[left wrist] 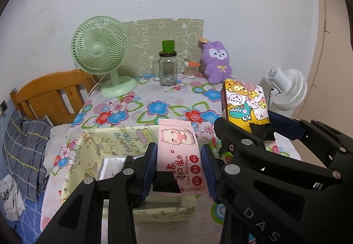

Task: Organize soft objects
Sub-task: 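Lift both packs and carry them over the fabric box, then lower both packs into the fabric box and open both grippers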

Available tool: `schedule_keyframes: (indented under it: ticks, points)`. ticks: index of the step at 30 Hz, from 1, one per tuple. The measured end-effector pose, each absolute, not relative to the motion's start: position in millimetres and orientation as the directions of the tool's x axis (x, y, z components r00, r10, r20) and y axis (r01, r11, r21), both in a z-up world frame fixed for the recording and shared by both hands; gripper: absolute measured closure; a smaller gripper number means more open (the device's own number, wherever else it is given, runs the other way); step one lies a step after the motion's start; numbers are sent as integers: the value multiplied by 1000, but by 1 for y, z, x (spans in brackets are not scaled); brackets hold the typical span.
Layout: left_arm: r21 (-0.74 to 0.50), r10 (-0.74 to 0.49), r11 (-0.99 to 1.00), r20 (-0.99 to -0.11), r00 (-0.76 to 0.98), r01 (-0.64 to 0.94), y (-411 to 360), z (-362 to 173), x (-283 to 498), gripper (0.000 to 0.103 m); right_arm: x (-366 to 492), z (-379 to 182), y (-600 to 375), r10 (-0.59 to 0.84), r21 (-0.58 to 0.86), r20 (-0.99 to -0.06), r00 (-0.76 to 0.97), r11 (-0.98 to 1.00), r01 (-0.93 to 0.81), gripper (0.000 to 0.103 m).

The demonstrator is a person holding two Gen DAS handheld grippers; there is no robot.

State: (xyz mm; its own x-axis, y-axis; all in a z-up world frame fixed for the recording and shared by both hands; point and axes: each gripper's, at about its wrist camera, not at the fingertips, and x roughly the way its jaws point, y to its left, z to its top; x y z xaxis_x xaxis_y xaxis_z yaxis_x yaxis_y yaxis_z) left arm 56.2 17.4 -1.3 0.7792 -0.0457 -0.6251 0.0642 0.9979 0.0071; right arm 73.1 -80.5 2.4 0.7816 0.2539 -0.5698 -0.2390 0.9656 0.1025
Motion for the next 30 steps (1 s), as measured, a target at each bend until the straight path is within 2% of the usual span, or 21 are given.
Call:
schedule_keyframes:
  ticks: [12,25,27,29,30]
  points:
    - [6,-3,1000,-620,784,9,59,-9,60,61,83,-2,-36,319,96,-578,751,941,-325,45]
    - [-7,23,999,-657,753,-37,91,-30,66,61,92,-20,0,336,74,-616,712,925,-373,45]
    - [-6,26,999,-662,749,-40,95,-33,67,59,94,-21,4,340,70,-619,707,921,-382,45]
    - [-1,30,999,-667,744,-42,97,-35,68,48,95,-24,8,346,70,-624,701,918,-391,45]
    - [1,34,999,-669,743,-44,99,-36,68,46,96,-25,9,349,71,-626,698,916,-395,45]
